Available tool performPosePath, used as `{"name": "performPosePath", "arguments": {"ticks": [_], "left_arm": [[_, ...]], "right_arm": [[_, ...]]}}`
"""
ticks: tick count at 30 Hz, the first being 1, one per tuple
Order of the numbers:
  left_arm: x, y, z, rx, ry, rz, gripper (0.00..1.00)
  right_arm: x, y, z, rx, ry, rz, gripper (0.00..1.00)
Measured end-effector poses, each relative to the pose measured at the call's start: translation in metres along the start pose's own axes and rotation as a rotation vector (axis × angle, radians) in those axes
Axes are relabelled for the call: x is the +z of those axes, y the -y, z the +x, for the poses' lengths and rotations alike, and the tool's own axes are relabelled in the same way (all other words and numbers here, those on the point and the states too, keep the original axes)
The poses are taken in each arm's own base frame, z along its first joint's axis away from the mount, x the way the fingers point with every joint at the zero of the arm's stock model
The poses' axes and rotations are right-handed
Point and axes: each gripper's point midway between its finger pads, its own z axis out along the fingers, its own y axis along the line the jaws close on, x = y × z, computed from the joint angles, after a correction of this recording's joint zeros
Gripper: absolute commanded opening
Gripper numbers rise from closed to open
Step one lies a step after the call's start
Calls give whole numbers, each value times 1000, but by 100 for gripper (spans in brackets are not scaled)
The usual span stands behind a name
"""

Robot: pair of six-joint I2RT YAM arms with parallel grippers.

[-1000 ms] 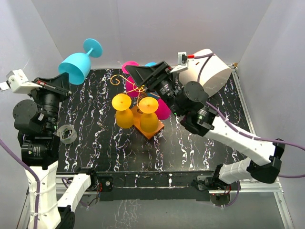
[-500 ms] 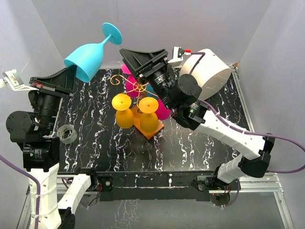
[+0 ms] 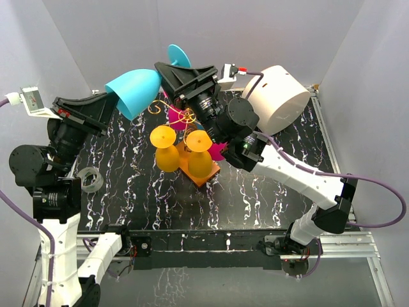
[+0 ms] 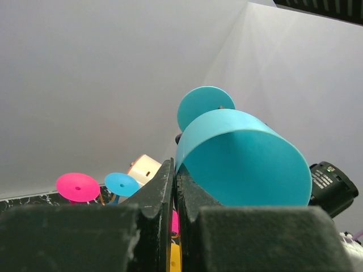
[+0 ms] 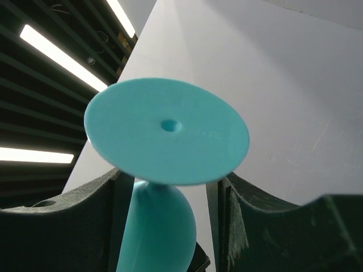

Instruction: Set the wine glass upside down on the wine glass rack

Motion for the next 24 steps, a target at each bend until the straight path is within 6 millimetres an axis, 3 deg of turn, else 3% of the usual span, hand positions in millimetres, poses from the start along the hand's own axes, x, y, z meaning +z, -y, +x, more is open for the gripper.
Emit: {"name": "performPosePath", "arguments": {"ticks": [8,12,13,15,20,24], "left_arm": [[-9,12,4,35,-19,53,0],[-11,10,8,49,-24,52,0],[-11,10,8,52,-26,49,0],[-13,10,9,57,-29,47,9],[-21,12,10,64,-31,31,49],[-34,1,10,15,-46,-102,57]], "right_arm": [[0,-5,-3,62,26,-44,22],[-1,-7,-3,75,31,-63,1],[-1,-7,-3,79,32,-68,0],[-1,-9,-3,88,32,-82,0],[-4,-9,0,78,22,-106,0],[-5,-2,2,-6,17,-122,0]]}}
